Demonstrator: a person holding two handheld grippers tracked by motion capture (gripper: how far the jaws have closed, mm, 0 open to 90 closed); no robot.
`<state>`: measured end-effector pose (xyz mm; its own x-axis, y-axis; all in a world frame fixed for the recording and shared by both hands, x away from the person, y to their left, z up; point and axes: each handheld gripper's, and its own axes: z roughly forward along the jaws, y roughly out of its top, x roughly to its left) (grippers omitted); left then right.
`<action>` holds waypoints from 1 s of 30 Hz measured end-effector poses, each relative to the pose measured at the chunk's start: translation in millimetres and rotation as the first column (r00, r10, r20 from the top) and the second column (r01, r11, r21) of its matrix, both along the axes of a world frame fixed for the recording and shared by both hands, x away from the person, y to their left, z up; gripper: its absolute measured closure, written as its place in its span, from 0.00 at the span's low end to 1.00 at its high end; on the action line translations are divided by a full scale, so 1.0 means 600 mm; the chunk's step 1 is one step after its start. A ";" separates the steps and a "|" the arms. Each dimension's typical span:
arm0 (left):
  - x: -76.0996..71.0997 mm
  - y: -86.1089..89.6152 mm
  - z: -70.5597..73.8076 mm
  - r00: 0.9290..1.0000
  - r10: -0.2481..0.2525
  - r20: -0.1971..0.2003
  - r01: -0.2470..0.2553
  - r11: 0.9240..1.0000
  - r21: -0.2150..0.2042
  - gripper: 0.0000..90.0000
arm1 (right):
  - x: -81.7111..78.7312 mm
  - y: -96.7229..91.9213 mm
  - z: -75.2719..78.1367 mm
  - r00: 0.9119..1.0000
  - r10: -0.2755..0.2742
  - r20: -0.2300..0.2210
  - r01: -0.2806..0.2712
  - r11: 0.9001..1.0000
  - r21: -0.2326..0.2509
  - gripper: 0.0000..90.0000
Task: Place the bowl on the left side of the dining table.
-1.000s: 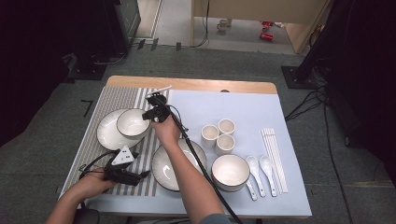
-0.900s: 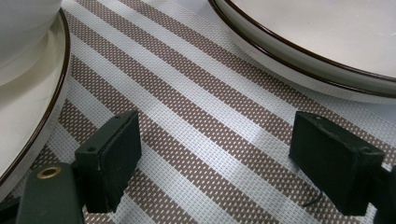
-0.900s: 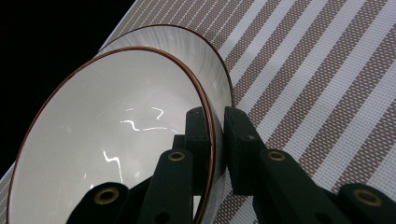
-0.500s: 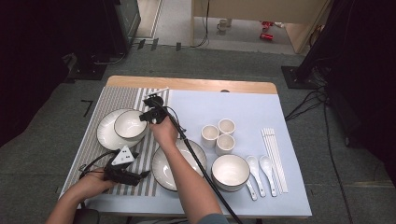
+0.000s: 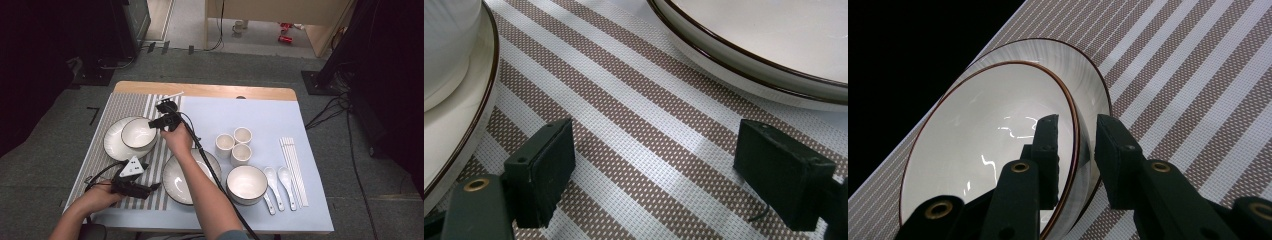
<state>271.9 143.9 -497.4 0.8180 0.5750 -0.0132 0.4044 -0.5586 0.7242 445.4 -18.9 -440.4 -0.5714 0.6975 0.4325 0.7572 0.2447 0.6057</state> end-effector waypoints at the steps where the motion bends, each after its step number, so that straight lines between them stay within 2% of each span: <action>1: 0.000 0.000 0.000 1.000 0.000 0.000 0.000 1.000 0.000 0.18 | -0.001 -0.001 0.002 1.000 0.005 0.006 -0.005 1.000 -0.004 0.78; 5: 0.000 0.000 0.000 1.000 0.000 0.000 0.000 1.000 0.000 0.18 | -0.005 -0.006 0.004 1.000 0.015 0.026 -0.015 1.000 -0.010 0.76; 10: 0.000 0.000 0.000 1.000 -0.001 0.001 0.001 1.000 0.001 0.18 | -0.012 -0.013 0.004 1.000 0.018 0.020 -0.018 1.000 -0.005 0.76; 16: 0.000 0.000 0.000 1.000 -0.001 0.002 0.001 1.000 0.002 0.18 | -0.022 -0.022 0.014 0.998 0.030 0.049 -0.030 1.000 -0.006 0.77; 25: 0.000 0.000 0.000 1.000 0.000 0.003 0.000 1.000 0.000 0.18 | -0.041 -0.032 0.027 0.995 0.054 0.080 -0.054 0.999 0.004 0.81; 30: 0.000 0.000 0.000 1.000 0.000 0.002 0.000 1.000 0.000 0.18 | -0.052 -0.039 0.033 0.994 0.057 0.089 -0.058 0.998 0.005 0.91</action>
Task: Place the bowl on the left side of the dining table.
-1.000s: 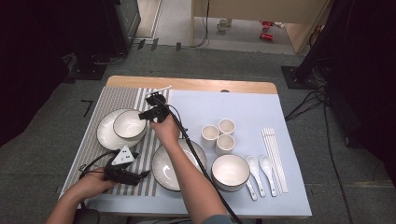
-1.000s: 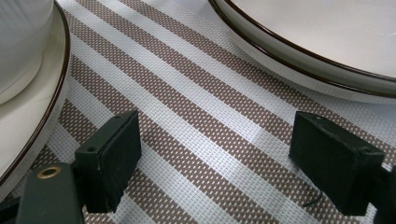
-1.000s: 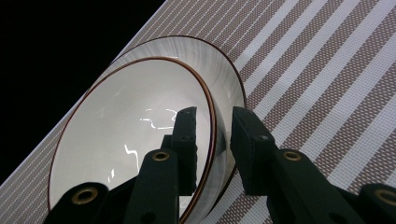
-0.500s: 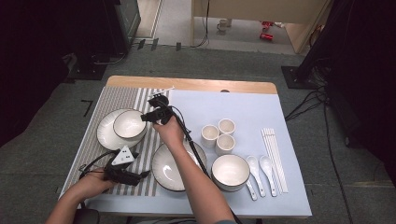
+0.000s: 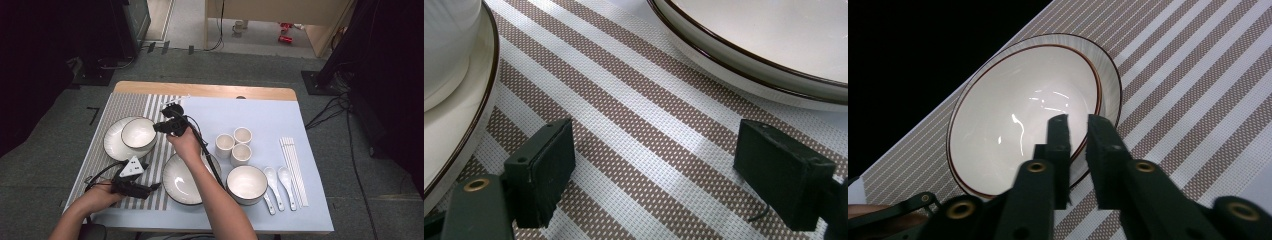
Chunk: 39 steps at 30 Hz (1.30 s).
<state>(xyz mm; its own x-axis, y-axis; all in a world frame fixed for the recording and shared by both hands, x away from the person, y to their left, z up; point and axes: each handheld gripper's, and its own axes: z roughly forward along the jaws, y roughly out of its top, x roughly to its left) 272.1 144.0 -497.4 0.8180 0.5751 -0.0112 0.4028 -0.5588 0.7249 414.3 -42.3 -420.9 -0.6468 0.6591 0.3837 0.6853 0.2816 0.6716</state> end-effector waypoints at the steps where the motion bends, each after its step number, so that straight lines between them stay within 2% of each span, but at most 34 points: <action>1: 0.000 0.000 0.000 1.000 0.000 0.000 0.000 1.000 0.000 0.18 | -0.002 -0.002 0.000 1.000 0.000 -0.006 0.000 1.000 0.006 0.93; 8: 0.000 0.000 0.000 1.000 0.000 0.001 0.000 1.000 0.002 0.18 | -0.015 -0.006 0.005 1.000 0.028 0.011 -0.028 1.000 0.004 0.94; 13: 0.000 0.000 0.000 1.000 0.000 -0.001 0.000 1.000 0.000 0.18 | -0.025 -0.002 0.003 0.997 0.062 0.043 -0.060 0.998 -0.031 0.93; 20: 0.000 0.000 0.000 1.000 0.000 -0.001 0.000 1.000 -0.001 0.18 | -0.032 0.000 -0.009 0.996 0.079 0.037 -0.078 0.996 -0.047 0.91; 29: 0.000 0.000 0.000 1.000 -0.002 -0.001 0.002 1.000 0.001 0.18 | -0.033 0.004 -0.019 0.995 0.086 0.054 -0.083 0.995 -0.046 0.83; 32: 0.000 0.000 0.000 1.000 -0.001 -0.001 0.001 1.000 0.001 0.18 | -0.034 0.008 -0.021 0.994 0.082 0.068 -0.079 0.995 -0.054 0.75; 36: 0.000 0.000 0.000 1.000 -0.001 -0.001 0.001 1.000 0.001 0.18 | -0.034 0.014 -0.028 0.993 0.086 0.086 -0.082 0.995 -0.048 0.69; 39: 0.000 0.000 0.000 1.000 -0.001 -0.001 0.001 1.000 0.001 0.18 | -0.036 0.018 -0.029 0.991 0.085 0.102 -0.081 0.996 -0.046 0.69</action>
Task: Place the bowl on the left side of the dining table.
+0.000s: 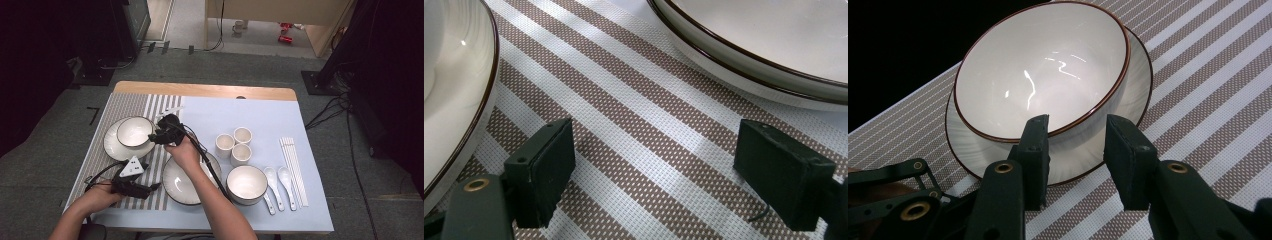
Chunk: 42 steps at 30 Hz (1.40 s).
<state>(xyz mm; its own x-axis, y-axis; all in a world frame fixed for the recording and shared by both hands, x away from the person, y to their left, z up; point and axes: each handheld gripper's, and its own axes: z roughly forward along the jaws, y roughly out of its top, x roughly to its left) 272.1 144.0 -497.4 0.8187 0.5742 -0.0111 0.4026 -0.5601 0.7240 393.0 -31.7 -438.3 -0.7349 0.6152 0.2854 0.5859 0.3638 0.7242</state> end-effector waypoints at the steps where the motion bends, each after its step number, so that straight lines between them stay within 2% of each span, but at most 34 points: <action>1: 0.000 0.000 0.000 1.000 0.000 0.000 0.000 1.000 0.000 0.18 | 0.000 0.001 -0.001 1.000 0.000 0.006 0.000 1.000 0.000 0.69; 19: 0.000 0.000 0.000 1.000 0.000 0.000 0.000 1.000 0.001 0.18 | 0.004 0.016 -0.006 1.000 -0.013 0.023 0.013 1.000 0.019 0.64; 29: 0.000 0.000 0.000 1.000 0.000 0.000 0.000 1.000 0.001 0.18 | 0.008 0.023 -0.004 0.999 -0.008 0.032 0.008 1.000 -0.010 0.60; 33: 0.000 0.000 0.000 1.000 0.001 0.000 -0.001 1.000 0.000 0.18 | 0.007 0.018 0.001 1.000 -0.013 0.015 0.013 1.000 -0.009 0.58; 42: 0.000 0.000 0.000 1.000 0.002 0.002 -0.002 1.000 -0.003 0.18 | -0.011 0.007 0.025 0.999 -0.005 0.054 0.007 1.000 -0.027 0.55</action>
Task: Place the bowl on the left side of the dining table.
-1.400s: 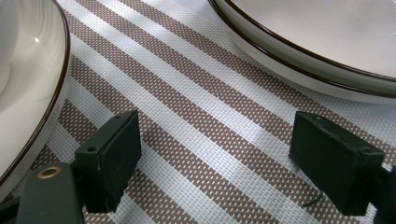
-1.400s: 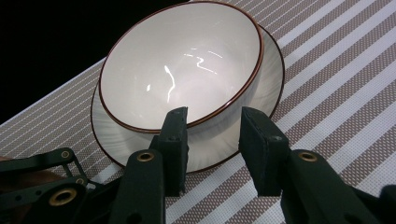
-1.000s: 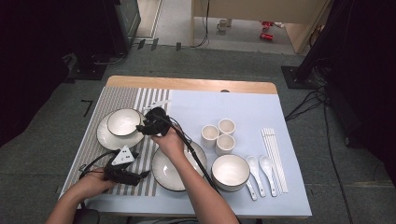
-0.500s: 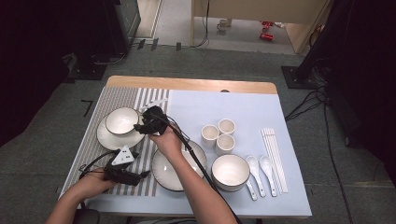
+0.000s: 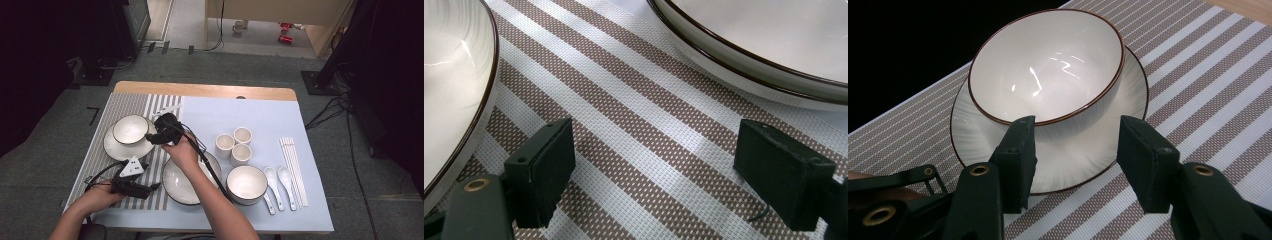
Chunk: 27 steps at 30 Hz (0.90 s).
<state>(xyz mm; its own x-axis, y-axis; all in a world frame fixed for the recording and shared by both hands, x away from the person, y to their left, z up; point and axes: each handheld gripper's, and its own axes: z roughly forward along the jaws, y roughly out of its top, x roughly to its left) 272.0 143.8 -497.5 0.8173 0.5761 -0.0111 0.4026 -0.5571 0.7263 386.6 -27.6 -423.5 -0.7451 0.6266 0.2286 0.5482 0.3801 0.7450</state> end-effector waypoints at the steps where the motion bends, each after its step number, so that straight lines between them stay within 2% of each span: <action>1: 0.000 0.000 0.000 1.000 0.000 0.000 0.000 1.000 0.000 0.18 | -0.002 -0.003 0.003 1.000 -0.001 0.000 0.001 1.000 -0.002 0.55; 5: 0.000 0.000 0.000 1.000 0.001 -0.001 -0.001 1.000 -0.002 0.18 | -0.010 -0.014 0.011 1.000 -0.005 -0.013 0.005 1.000 0.007 0.55; 11: 0.000 0.000 0.000 1.000 0.001 -0.001 -0.001 1.000 -0.002 0.18 | -0.024 -0.025 0.025 1.000 -0.017 0.011 0.017 0.999 -0.027 0.49; 27: 0.000 0.000 0.000 1.000 0.000 0.000 0.000 1.000 0.000 0.18 | -0.059 -0.051 0.045 1.000 -0.020 0.007 0.020 0.999 -0.036 0.49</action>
<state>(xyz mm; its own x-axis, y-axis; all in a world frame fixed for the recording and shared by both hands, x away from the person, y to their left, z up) 272.0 143.8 -497.6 0.8174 0.5759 -0.0113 0.4024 -0.5569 0.7266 351.4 -58.0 -396.3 -0.7336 0.6493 0.2005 0.5511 0.3958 0.7346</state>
